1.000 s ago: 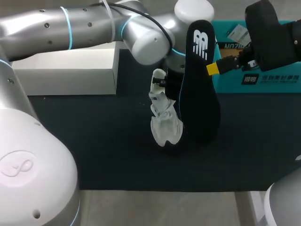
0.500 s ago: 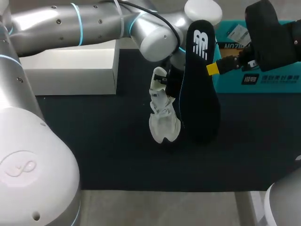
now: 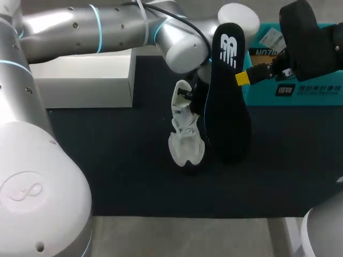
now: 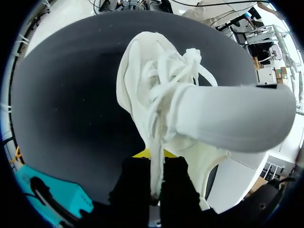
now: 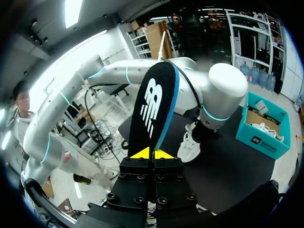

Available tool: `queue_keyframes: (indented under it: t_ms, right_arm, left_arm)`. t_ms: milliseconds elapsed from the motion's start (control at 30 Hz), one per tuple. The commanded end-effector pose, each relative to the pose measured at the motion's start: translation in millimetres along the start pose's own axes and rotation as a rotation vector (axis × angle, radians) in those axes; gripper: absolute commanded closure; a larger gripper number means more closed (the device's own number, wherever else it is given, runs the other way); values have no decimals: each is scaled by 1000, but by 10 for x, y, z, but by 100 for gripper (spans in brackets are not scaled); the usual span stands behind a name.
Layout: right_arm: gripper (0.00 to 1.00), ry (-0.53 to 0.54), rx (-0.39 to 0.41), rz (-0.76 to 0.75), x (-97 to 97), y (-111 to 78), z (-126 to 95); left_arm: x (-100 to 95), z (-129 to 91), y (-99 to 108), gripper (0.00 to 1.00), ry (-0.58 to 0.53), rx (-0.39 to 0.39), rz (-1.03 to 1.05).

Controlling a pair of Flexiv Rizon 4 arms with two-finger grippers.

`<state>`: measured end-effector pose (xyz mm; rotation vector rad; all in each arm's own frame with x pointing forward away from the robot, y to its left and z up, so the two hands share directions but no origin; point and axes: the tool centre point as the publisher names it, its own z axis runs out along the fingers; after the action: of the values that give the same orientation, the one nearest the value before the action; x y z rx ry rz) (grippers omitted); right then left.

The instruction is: Take the shoe out of the shoebox, open the shoe tongue, remove and reinsert the insole, then place the shoe into the shoebox

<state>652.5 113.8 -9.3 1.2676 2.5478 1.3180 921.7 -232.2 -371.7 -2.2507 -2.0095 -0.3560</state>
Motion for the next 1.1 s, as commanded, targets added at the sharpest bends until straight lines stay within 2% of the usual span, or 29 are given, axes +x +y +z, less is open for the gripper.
queue_keyframes:
  t_ms: [33,167,200,233,267,300,333,733,800,1100]
  right_arm:
    - [100,0,6,2,1,34,28]
    - [100,0,6,2,1,34,28]
    - [100,0,6,2,1,34,28]
    - [100,0,6,2,1,34,28]
    - [100,0,6,2,1,34,28]
    - [100,0,6,2,1,34,28]
    - [100,0,6,2,1,34,28]
    - [100,0,6,2,1,34,28]
    - [100,0,6,2,1,34,28]
    - [100,0,6,2,1,34,28]
  left_arm:
    - [-78,64,60,100,2,12,6]
    - [-108,100,51,100,-9,24,20]
    - [-112,102,42,84,-17,30,26]
    - [-110,95,25,62,-34,40,47]
    - [-107,86,15,36,-40,43,54]
    - [-101,69,3,5,-51,46,57]
    - [-90,36,-10,0,-70,52,69]
    - [14,-352,-60,0,-262,29,105]
    - [13,-412,-68,0,-267,10,99]
    - [26,-835,-104,0,-419,-67,129]
